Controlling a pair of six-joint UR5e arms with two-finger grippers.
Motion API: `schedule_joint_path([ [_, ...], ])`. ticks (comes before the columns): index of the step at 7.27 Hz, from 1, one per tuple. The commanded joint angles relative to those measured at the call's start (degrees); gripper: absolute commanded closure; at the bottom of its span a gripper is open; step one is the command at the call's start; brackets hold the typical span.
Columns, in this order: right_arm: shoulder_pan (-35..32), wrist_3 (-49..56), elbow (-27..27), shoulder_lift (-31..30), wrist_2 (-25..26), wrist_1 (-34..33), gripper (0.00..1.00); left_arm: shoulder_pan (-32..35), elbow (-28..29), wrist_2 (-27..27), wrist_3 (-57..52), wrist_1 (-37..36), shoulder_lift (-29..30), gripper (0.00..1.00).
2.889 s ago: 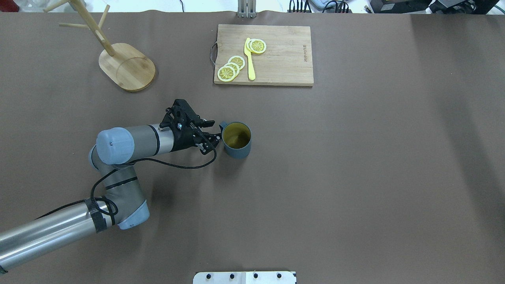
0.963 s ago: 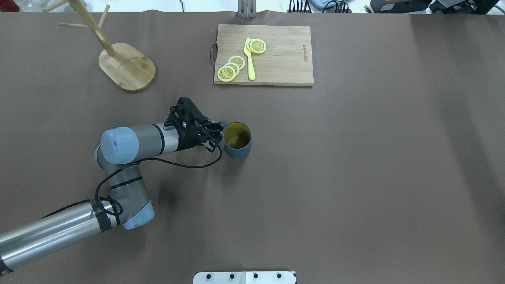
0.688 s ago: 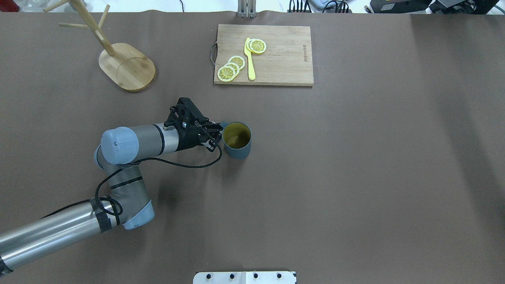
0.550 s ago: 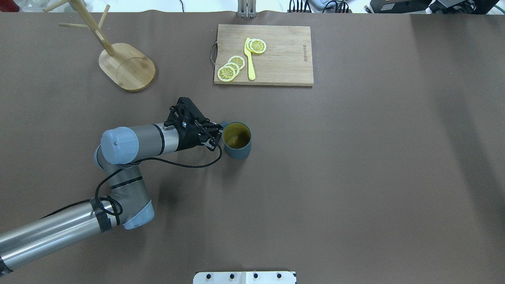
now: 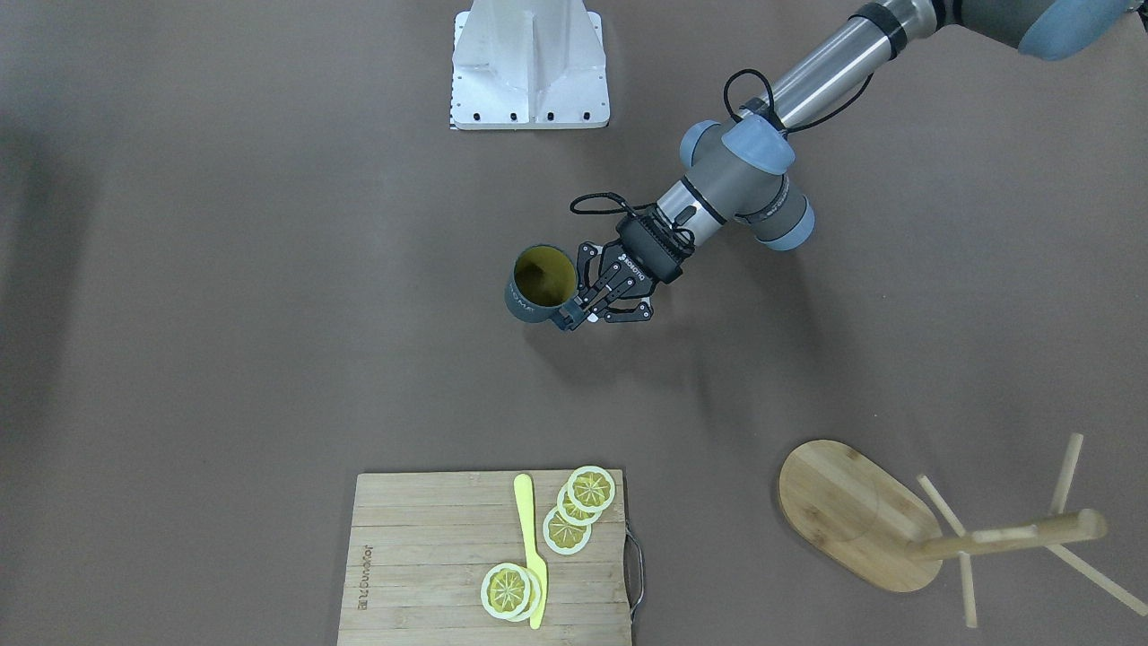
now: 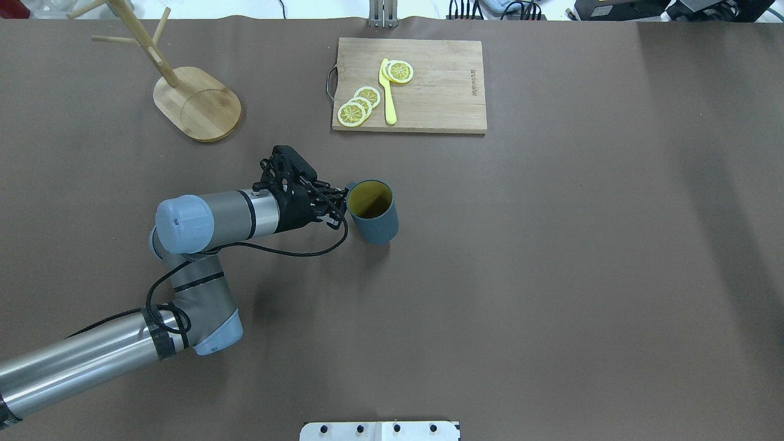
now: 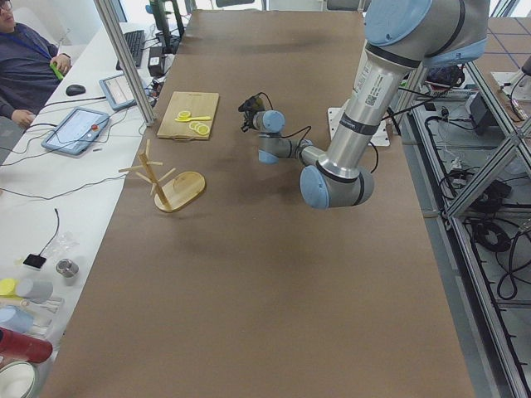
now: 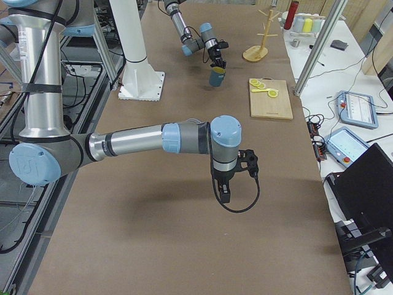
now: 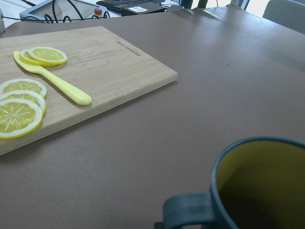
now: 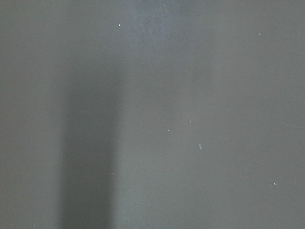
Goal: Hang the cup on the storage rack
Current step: 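Lift the teal mug with the left gripper toward the wooden stand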
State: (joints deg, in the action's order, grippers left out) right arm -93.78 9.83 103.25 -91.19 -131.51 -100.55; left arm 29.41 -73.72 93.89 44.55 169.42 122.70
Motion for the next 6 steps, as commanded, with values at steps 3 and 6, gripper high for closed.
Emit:
schedule_joint_path([
  [3,0.0,-0.07,0.02,-0.04,-0.06,0.0,0.0,0.29,-5.02,-0.11,23.24,-0.06,0.08,1.0],
  [6,0.0,-0.16,0.02,0.22,-0.06,0.0,0.0,0.29,-8.45,0.15,39.5,-0.84,0.0,1.0],
])
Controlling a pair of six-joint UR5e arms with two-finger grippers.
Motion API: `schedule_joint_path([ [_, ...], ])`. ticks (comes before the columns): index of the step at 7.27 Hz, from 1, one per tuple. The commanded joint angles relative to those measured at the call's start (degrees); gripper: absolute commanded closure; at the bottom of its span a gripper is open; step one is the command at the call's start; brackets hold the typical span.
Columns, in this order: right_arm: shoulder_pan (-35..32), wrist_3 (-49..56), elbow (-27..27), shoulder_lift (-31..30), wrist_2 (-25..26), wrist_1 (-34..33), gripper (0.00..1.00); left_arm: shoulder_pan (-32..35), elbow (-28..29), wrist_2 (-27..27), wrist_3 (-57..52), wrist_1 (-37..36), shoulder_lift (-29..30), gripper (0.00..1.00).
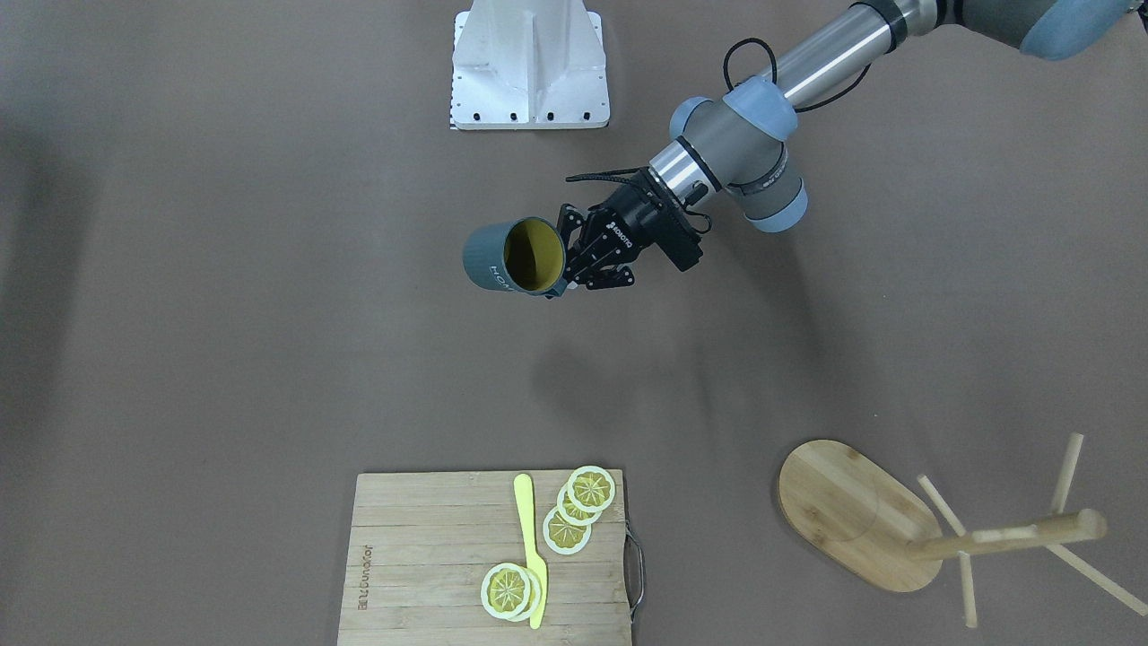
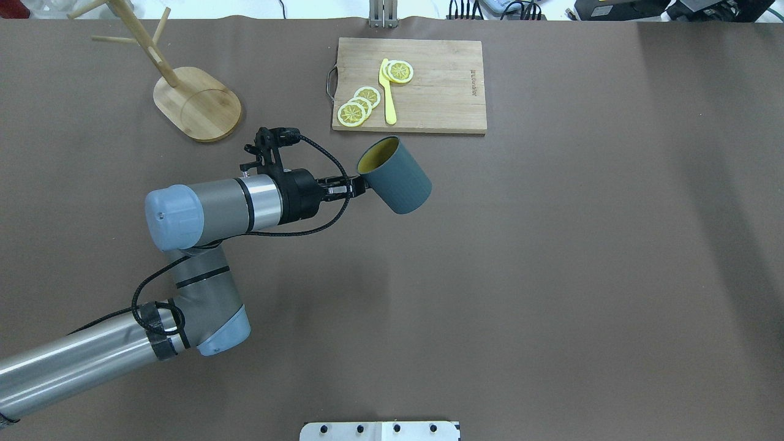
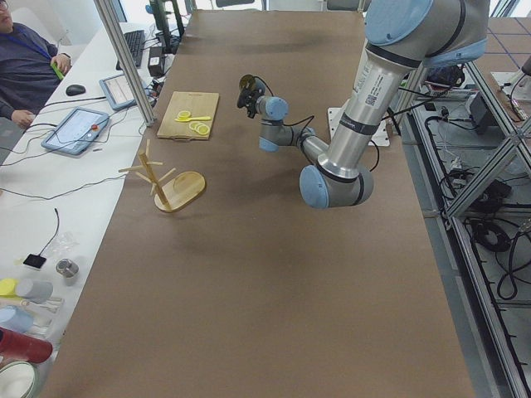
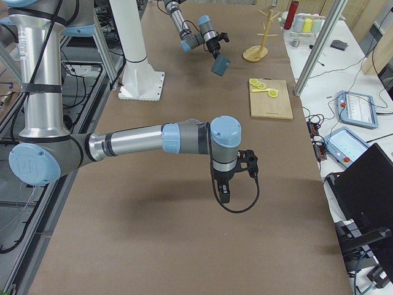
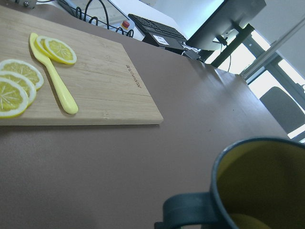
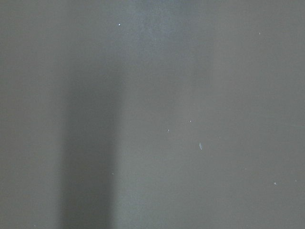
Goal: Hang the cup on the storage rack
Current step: 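Lift the teal mug with the left gripper toward the wooden stand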
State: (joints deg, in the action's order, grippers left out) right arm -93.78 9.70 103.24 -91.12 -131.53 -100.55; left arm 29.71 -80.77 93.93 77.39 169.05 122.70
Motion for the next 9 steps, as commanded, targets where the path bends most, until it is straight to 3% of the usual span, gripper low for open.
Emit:
schedule_joint_path([
  [1,0.0,-0.03,-0.05,0.24,0.05,0.0,0.0,0.0,-2.19,0.28,15.77,-0.48,-0.26,1.0],
  [4,0.0,-1.52,-0.05,0.68,-0.04,0.0,0.0,1.92,-3.08,-2.42,47.12,2.76,0.0,1.0],
  [5,0.0,-1.7,0.03,0.68,-0.04,0.0,0.0,2.2,-2.99,-9.57,55.85,4.17,0.0,1.0],
  [6,0.0,-1.7,0.04,0.77,-0.04,0.09,0.0,2.55,-2.73,-13.39,60.46,4.18,-0.17,1.0],
  [8,0.0,-1.7,0.12,0.77,-0.04,0.09,0.0,5.52,-1.41,-20.16,77.11,3.31,0.0,1.0],
  [9,0.0,-1.7,0.12,0.77,0.05,0.09,0.0,6.41,2.08,-20.98,79.73,3.3,0.43,1.0],
])
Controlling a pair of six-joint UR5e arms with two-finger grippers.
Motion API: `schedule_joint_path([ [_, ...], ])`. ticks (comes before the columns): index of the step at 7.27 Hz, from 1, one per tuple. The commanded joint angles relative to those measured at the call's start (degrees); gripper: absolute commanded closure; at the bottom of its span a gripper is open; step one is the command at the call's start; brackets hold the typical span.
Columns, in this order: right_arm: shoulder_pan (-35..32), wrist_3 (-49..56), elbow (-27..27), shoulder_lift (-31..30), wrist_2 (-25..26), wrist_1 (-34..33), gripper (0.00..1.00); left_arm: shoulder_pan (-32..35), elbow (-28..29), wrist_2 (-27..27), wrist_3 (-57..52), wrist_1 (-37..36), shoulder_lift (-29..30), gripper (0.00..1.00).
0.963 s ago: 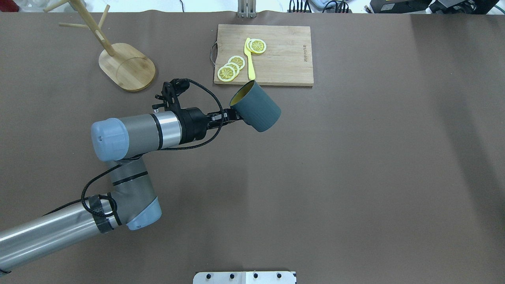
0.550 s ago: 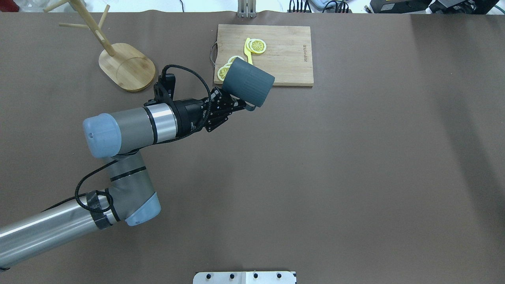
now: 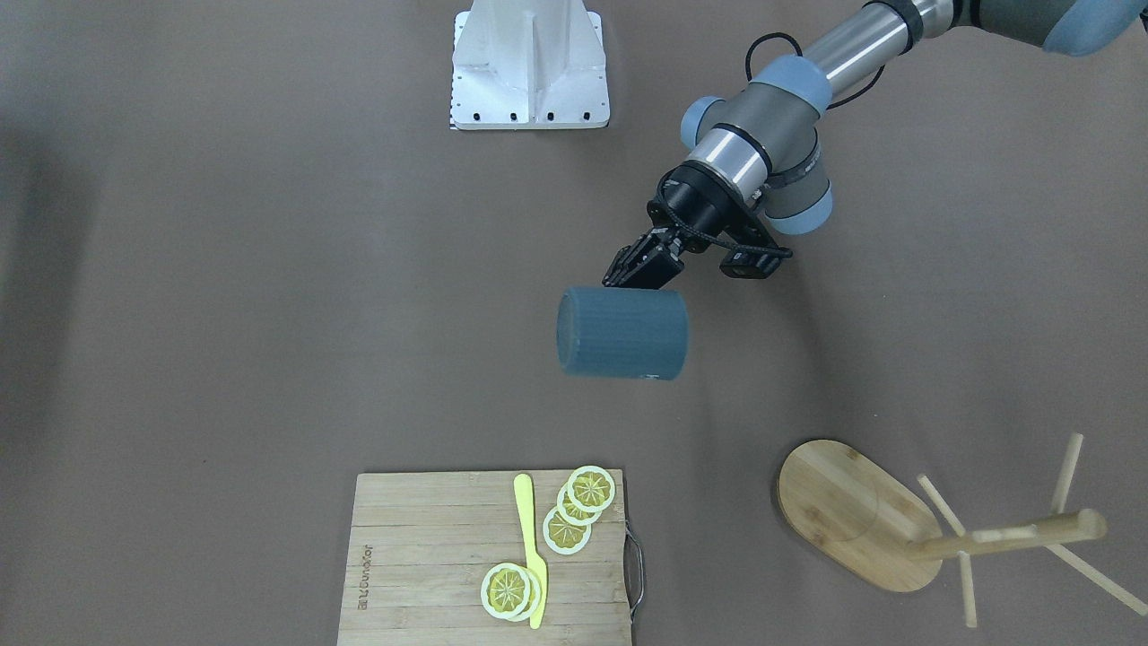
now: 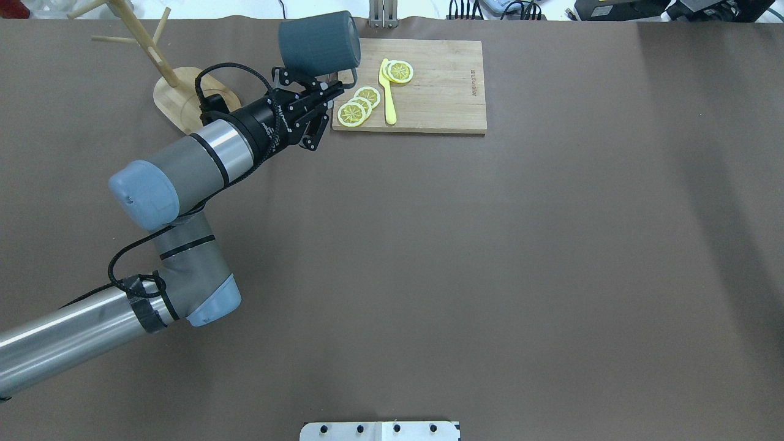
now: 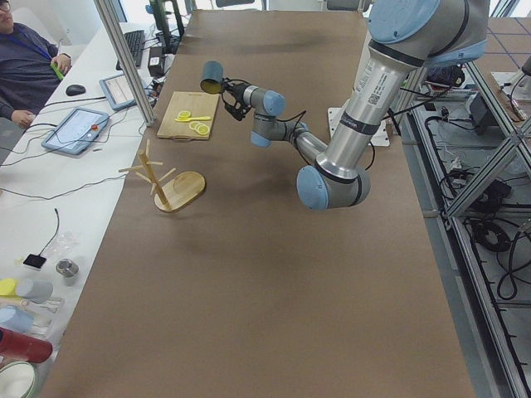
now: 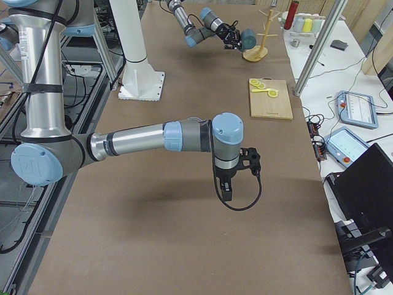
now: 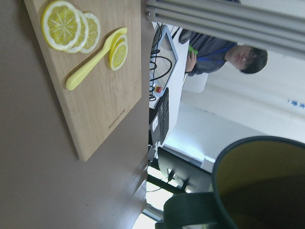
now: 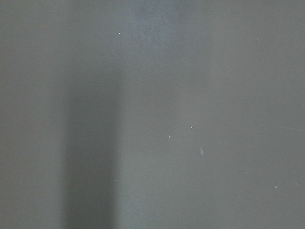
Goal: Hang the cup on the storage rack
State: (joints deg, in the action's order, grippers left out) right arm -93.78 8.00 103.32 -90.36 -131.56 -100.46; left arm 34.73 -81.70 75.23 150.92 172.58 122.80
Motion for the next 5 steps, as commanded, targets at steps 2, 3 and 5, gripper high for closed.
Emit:
schedule_joint_path([
  [2,0.0,-0.01,0.12,0.01,0.07,0.01,0.0,5.58,9.25,-3.69,14.01,-1.01,2.27,1.0],
  [3,0.0,-0.01,0.3,0.01,0.07,0.01,0.0,7.53,10.41,-3.25,14.32,-1.97,2.45,1.0],
  [5,0.17,-0.01,0.3,0.09,0.07,0.09,0.0,10.25,10.94,-1.5,13.79,-1.81,2.62,1.0],
])
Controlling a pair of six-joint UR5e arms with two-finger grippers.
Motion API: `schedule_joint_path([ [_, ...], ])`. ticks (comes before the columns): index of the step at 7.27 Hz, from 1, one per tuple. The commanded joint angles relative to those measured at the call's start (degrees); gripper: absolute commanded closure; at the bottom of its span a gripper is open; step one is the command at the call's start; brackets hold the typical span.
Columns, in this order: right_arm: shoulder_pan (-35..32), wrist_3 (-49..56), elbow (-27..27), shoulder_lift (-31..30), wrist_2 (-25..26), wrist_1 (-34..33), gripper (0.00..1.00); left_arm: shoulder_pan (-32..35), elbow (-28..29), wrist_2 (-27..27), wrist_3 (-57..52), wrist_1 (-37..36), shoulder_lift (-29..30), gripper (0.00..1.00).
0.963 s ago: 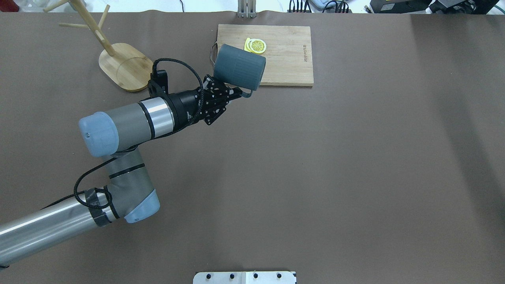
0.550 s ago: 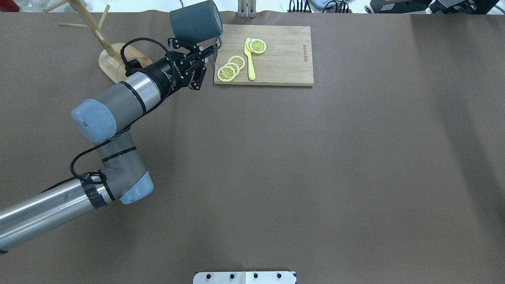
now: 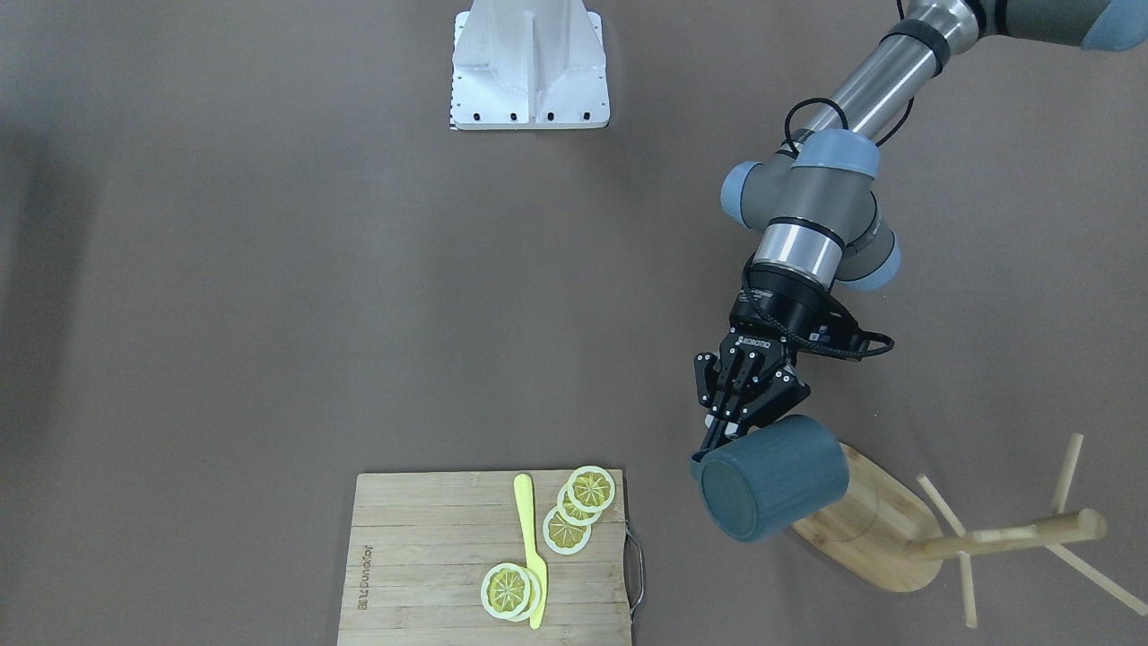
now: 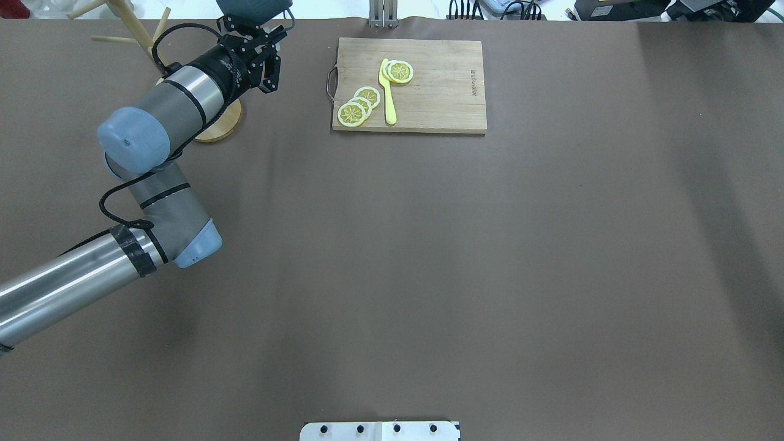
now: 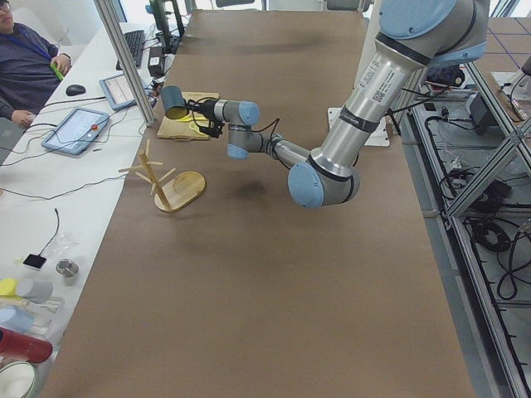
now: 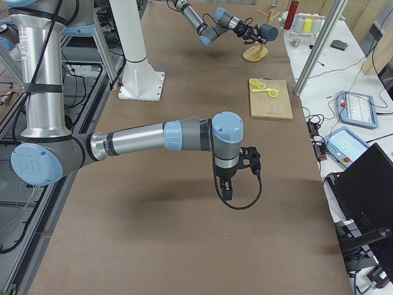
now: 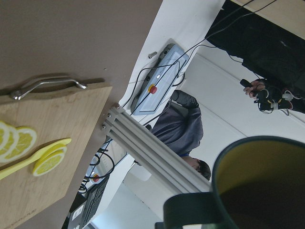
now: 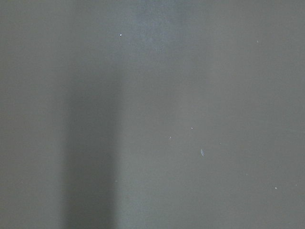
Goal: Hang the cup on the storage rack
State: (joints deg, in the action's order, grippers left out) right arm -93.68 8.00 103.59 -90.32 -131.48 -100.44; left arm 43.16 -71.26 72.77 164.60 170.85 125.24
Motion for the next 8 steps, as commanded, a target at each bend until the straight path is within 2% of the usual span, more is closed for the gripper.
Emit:
schedule_joint_path([
  [1,0.17,0.0,0.04,0.06,0.0,-0.02,0.0,2.8,2.25,1.06,0.11,-0.08,0.96,1.0],
  [2,0.17,0.0,0.04,0.06,-0.09,0.07,0.0,3.76,3.48,2.19,0.11,0.27,1.49,1.0],
  [3,0.17,0.0,0.04,0.06,0.0,-0.02,0.0,5.86,3.93,5.94,0.11,0.62,1.5,1.0],
  [4,0.17,0.0,0.12,0.06,-0.09,-0.02,0.0,6.23,5.15,6.33,-0.24,2.45,1.41,1.0],
  [6,0.17,-0.35,0.3,0.06,-0.09,0.07,0.0,6.76,11.03,9.05,-4.96,12.01,1.23,1.0],
  [8,0.17,-0.44,0.3,0.06,-0.09,0.07,0.0,7.11,13.24,13.08,-7.44,20.87,-0.51,1.0],
])
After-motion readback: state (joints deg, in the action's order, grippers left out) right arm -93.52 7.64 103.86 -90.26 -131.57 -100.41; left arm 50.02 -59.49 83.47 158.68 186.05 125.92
